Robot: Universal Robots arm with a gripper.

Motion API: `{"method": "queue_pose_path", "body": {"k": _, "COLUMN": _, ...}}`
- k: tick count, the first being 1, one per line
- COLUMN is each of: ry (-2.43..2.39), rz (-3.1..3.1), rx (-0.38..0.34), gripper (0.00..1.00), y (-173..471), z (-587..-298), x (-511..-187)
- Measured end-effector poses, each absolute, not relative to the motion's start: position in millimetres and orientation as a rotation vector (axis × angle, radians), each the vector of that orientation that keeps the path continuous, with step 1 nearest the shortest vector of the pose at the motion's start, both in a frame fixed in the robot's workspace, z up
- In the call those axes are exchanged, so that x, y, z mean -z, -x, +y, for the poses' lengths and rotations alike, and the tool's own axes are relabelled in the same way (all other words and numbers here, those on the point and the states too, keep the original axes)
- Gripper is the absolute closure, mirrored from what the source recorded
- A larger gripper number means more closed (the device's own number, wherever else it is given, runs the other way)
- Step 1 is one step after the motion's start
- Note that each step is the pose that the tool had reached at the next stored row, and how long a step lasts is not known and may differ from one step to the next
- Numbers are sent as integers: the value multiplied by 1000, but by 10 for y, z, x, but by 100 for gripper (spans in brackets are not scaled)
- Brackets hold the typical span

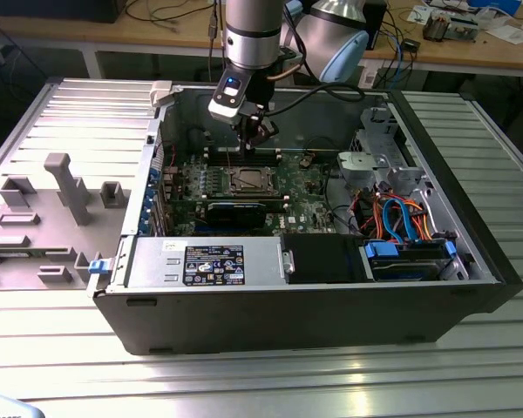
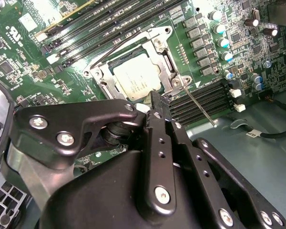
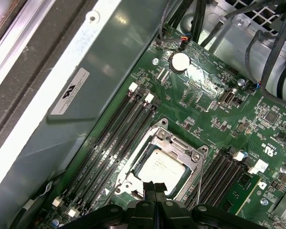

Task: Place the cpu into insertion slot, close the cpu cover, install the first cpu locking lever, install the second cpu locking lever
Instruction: 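Install the first cpu locking lever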

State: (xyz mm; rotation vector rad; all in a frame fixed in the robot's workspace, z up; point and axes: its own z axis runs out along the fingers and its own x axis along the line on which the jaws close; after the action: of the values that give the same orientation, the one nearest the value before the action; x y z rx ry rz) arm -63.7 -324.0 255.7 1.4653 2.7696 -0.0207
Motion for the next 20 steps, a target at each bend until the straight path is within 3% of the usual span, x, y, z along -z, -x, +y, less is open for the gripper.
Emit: {"method": "queue_pose_path", "body": {"k": 20, "ry": -1453, "rz": 2776, "rx": 21, "gripper": 89, "y": 637, "z": -3240, "x": -2557}}
